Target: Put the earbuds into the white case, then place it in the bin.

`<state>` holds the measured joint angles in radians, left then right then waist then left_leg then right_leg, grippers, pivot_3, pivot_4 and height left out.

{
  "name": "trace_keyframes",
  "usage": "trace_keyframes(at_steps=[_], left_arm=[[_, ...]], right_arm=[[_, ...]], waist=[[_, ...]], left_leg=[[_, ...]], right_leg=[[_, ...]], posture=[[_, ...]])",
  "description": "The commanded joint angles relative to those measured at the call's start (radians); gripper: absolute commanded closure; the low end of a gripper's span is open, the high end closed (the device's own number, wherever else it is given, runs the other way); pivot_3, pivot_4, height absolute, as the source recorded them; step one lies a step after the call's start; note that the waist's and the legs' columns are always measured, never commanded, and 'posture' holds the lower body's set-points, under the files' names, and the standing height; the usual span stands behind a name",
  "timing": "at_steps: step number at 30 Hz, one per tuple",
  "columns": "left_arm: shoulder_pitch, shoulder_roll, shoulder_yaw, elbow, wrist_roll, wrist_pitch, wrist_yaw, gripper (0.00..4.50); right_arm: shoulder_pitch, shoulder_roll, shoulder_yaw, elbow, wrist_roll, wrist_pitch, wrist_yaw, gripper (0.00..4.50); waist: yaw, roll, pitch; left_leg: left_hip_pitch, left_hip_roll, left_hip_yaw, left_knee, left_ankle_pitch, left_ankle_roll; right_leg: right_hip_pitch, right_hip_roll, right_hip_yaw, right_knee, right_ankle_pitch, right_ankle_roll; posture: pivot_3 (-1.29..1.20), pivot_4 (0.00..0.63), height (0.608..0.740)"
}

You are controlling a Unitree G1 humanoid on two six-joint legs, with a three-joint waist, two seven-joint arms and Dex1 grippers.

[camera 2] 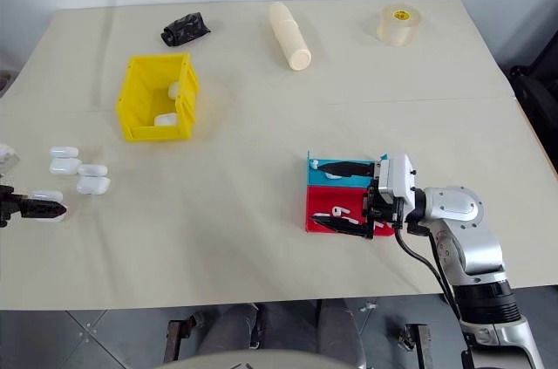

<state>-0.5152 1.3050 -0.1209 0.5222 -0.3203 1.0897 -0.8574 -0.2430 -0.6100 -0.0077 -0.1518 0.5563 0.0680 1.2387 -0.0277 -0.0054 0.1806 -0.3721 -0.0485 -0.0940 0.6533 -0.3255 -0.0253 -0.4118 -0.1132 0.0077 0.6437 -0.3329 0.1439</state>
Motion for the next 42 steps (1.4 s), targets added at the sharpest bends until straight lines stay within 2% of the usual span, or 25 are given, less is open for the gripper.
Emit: trace_keyframes(at_steps=[1, 8, 11, 15, 20, 22, 24, 26, 29, 31, 33, 37, 42], left_arm=[[-0.03, 0.014, -0.017, 0.021, 0.06, -0.005, -0.034, 0.01], [-0.055, -0.013, -0.023, 0.061, 0.115, -0.009, -0.061, 0.01], [-0.055, -0.024, -0.02, 0.061, 0.128, 0.011, -0.064, 0.63], [-0.043, -0.025, -0.013, 0.051, 0.132, 0.023, -0.074, 1.79], [-0.026, -0.042, 0.049, 0.046, 0.105, 0.028, -0.062, 1.79], [-0.005, -0.057, 0.135, 0.01, 0.06, 0.039, -0.057, 1.79], [0.056, -0.086, 0.274, -0.083, -0.011, 0.006, -0.073, 1.79], [0.135, -0.098, 0.386, -0.18, -0.061, 0.05, -0.077, 1.79], [0.386, -0.152, 0.629, -0.422, -0.143, -0.057, -0.193, 1.79], [0.51, -0.252, 0.786, -0.584, -0.219, -0.185, -0.287, 1.79], [0.555, -0.338, 0.857, -0.683, -0.271, -0.291, -0.321, 1.79], [0.492, -0.487, 0.824, -0.773, -0.304, -0.494, -0.283, 1.79], [0.345, -0.676, 0.539, -0.839, -0.247, -0.759, -0.287, 1.79]], right_arm=[[0.01, 0.001, -0.019, -0.039, 0.005, -0.009, -0.011, 0.0], [0.017, 0.003, -0.017, -0.043, 0.003, -0.013, -0.026, 0.0], [0.017, 0.002, -0.017, -0.043, 0.002, -0.014, -0.03, 0.0], [0.014, 0.001, -0.018, -0.039, 0.0, -0.013, -0.03, 0.0], [0.009, 0.002, -0.016, -0.033, -0.003, -0.014, -0.03, 0.0], [0.014, 0.001, -0.016, -0.034, -0.004, -0.014, -0.029, 0.0], [0.022, -0.006, -0.02, -0.034, -0.004, -0.013, -0.027, 0.0], [0.031, -0.015, -0.03, -0.034, -0.002, -0.008, -0.027, 0.0], [0.051, -0.039, -0.051, -0.039, 0.007, 0.007, -0.023, 0.0], [0.067, -0.057, -0.068, -0.043, 0.015, 0.02, -0.025, 0.0], [0.081, -0.068, -0.082, -0.042, 0.017, 0.027, -0.026, 0.0], [0.115, -0.083, -0.106, -0.029, 0.004, 0.02, -0.024, 0.0], [0.199, -0.119, -0.182, -0.036, -0.006, 0.006, -0.039, 0.0]], waist=[[0.001, -0.001, 0.0], [0.002, -0.001, 0.0], [0.002, -0.001, 0.0], [0.001, -0.002, 0.0], [0.001, -0.002, 0.0], [0.002, -0.002, 0.0], [0.002, -0.002, 0.0], [0.002, -0.002, 0.0], [-0.003, -0.002, 0.0], [-0.004, -0.001, 0.0], [0.003, -0.002, 0.0], [0.031, -0.001, -0.001], [0.053, 0.0, -0.002]], left_leg=[[0.0, 0.0, 0.0, 0.0, 0.0, 0.0], [0.0, 0.0, 0.0, 0.001, 0.0, 0.0], [0.0, 0.001, 0.0, 0.001, 0.0, 0.0], [0.0, 0.001, 0.0, 0.002, 0.0, 0.0], [0.0, 0.002, 0.0, 0.002, 0.0, 0.0], [0.0, 0.002, -0.001, 0.002, 0.0, 0.0], [0.0, 0.002, -0.001, 0.003, 0.0, 0.0], [-0.001, 0.002, -0.001, 0.004, 0.0, 0.0], [-0.002, 0.003, -0.001, 0.005, -0.001, 0.0], [-0.002, 0.004, -0.001, 0.005, -0.001, 0.0], [-0.002, 0.004, 0.0, 0.005, -0.002, 0.0], [0.0, 0.008, -0.002, 0.009, -0.002, -0.002], [0.003, 0.004, -0.003, 0.012, -0.003, 0.001]], right_leg=[[0.0, 0.0, 0.0, 0.0, 0.0, 0.0], [0.0, -0.001, 0.0, 0.001, 0.0, 0.0], [0.0, -0.001, 0.0, 0.002, 0.0, 0.0], [0.0, -0.001, 0.0, 0.002, 0.0, 0.0], [0.0, -0.001, 0.0, 0.002, 0.0, 0.0], [0.0, -0.001, 0.0, 0.002, 0.0, 0.0], [0.0, -0.001, 0.0, 0.003, 0.0, 0.0], [0.0, -0.002, 0.0, 0.003, 0.0, 0.0], [0.0, -0.002, 0.0, 0.002, 0.0, 0.0], [0.0, -0.003, 0.0, 0.0, 0.0, 0.0], [0.001, -0.003, -0.001, -0.003, 0.0, 0.0], [0.006, -0.002, -0.003, -0.007, 0.001, -0.002], [0.013, -0.001, -0.004, -0.01, 0.002, 0.0]], posture=[[0.0, 0.15, 0.74], [0.0, 0.15, 0.74], [0.0, 0.15, 0.74], [0.0, 0.15, 0.74], [0.0, 0.15, 0.74], [0.0, 0.15, 0.74], [0.0, 0.15, 0.74], [0.0, 0.15, 0.74], [0.0, 0.15, 0.74], [0.0, 0.15, 0.74], [0.0, 0.15, 0.74], [0.0, 0.15, 0.74], [0.0, 0.15, 0.74]])
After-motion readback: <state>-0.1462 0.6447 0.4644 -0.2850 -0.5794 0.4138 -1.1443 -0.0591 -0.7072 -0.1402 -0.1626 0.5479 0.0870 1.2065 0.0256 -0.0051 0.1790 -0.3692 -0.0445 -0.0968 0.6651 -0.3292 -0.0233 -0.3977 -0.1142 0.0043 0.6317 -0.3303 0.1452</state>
